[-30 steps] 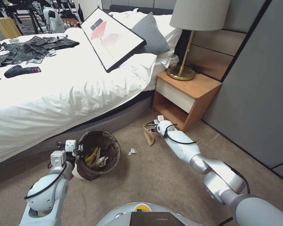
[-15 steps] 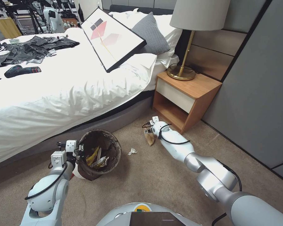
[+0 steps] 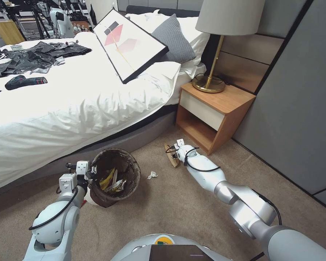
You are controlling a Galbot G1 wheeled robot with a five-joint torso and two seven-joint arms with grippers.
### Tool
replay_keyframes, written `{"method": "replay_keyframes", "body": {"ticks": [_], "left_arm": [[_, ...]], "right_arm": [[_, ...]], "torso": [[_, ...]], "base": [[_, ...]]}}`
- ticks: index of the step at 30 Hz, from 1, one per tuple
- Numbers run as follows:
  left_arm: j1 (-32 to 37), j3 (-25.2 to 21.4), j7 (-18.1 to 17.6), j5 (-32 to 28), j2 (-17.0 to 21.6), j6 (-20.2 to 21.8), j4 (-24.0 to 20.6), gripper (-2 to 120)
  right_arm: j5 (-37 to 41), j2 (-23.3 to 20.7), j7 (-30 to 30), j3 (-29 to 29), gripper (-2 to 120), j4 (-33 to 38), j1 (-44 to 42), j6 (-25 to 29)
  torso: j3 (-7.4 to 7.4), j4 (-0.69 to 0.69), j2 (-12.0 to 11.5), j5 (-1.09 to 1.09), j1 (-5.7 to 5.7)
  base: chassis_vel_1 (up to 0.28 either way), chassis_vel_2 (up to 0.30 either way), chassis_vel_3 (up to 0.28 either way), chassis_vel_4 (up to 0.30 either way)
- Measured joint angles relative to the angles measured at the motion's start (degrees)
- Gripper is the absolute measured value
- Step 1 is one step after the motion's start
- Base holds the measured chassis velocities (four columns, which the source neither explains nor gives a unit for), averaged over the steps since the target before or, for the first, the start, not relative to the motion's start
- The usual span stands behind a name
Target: Pick up the trash bin, then pick up the garbage from the floor and place it into the trash bin.
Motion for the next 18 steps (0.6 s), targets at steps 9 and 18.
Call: {"method": "replay_keyframes", "body": {"ticks": [9, 18], "left_arm": [[-0.1, -0.1, -0.1, -0.1, 0.0, 0.1, 0.0, 6], [-0.1, -0.5, -0.1, -0.3, 0.1, 0.1, 0.0, 6]], "right_arm": [[0.7, -0.3, 0.5, 0.4, 14, 2.4, -0.4, -0.2], [6.7, -3.0, 3.8, 2.7, 0, 12.1, -2.6, -2.0]], "torso": [[0.00, 0.01, 0.0, 0.00, 0.00], [0.00, 0.01, 0.0, 0.00, 0.00]], "base": [[0.000, 0.000, 0.000, 0.000], [0.000, 0.000, 0.000, 0.000]]}}
